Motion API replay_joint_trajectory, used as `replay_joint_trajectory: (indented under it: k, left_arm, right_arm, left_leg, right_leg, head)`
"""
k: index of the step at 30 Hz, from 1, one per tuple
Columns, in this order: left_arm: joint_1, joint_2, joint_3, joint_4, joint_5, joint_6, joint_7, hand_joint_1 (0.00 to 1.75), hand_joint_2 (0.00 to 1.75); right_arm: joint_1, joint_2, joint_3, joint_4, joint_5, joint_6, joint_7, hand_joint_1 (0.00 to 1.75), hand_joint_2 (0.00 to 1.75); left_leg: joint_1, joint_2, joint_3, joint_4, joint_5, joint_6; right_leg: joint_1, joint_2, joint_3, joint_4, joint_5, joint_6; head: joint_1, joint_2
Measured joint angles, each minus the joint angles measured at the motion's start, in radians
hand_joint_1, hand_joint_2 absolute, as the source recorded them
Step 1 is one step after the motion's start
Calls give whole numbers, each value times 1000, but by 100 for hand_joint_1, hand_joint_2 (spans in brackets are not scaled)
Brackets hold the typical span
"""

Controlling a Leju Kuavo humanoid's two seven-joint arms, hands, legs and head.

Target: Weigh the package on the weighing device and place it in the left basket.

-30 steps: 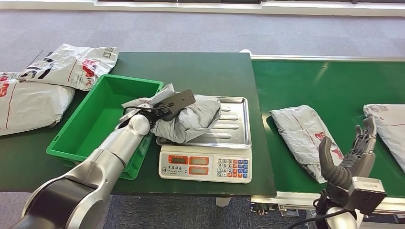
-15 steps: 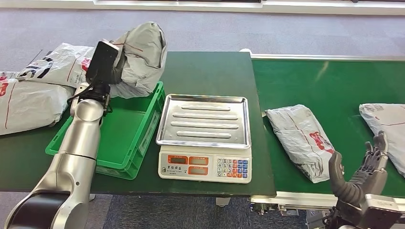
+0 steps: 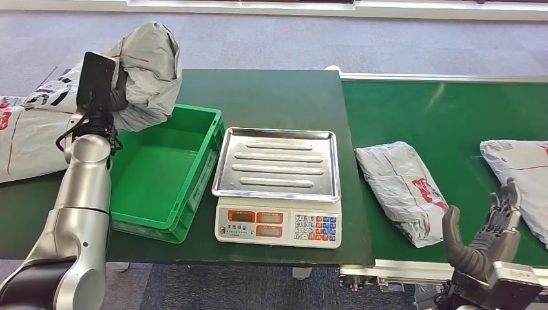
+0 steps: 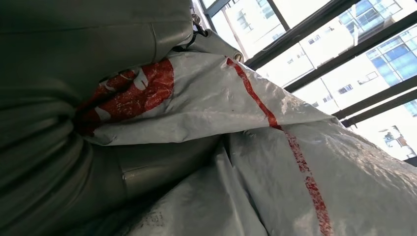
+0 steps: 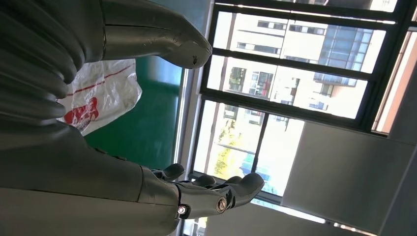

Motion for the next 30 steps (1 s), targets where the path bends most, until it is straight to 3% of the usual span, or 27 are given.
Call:
replay_joint_trajectory:
  k: [2,3,6,7,15,30]
  left_arm:
    - [0,1,3,0,-4,9,2,175,175]
    - [0,2,5,1,-9,18,6,138,175]
    - [0,5,15,6,-47,45,28,7,175]
    - [-1,7,20,11,-67,52,40,0,175]
    - [-3,13,27,80,-161,45,71,0,175]
    - [-31,12,27,142,-175,22,48,0,175]
  right_arm:
    - [0,1,0,0,1,0,1,0,175]
    - [0,2,0,0,1,0,1,0,175]
    - [0,4,0,0,3,1,4,0,175]
    - [0,4,0,0,3,1,5,0,175]
    - [-5,4,0,10,0,16,14,0,175]
    - [-21,5,0,41,-8,34,21,0,175]
  left_leg:
    - [0,0,0,0,0,0]
    - [0,0,0,0,0,0]
    - [0,0,0,0,0,0]
    - [0,0,0,0,0,0]
    - [0,0,0,0,0,0]
    - [0,0,0,0,0,0]
  right_leg:
    - [0,0,0,0,0,0]
    - [0,0,0,0,0,0]
    - [1,0,-1,0,0,0]
    - [1,0,-1,0,0,0]
    - [1,1,-1,0,0,0]
    - [1,0,-1,0,0,0]
  head:
    - [0,0]
    - [0,0]
    - [0,0]
    - [0,0]
    - [0,0]
    - [0,0]
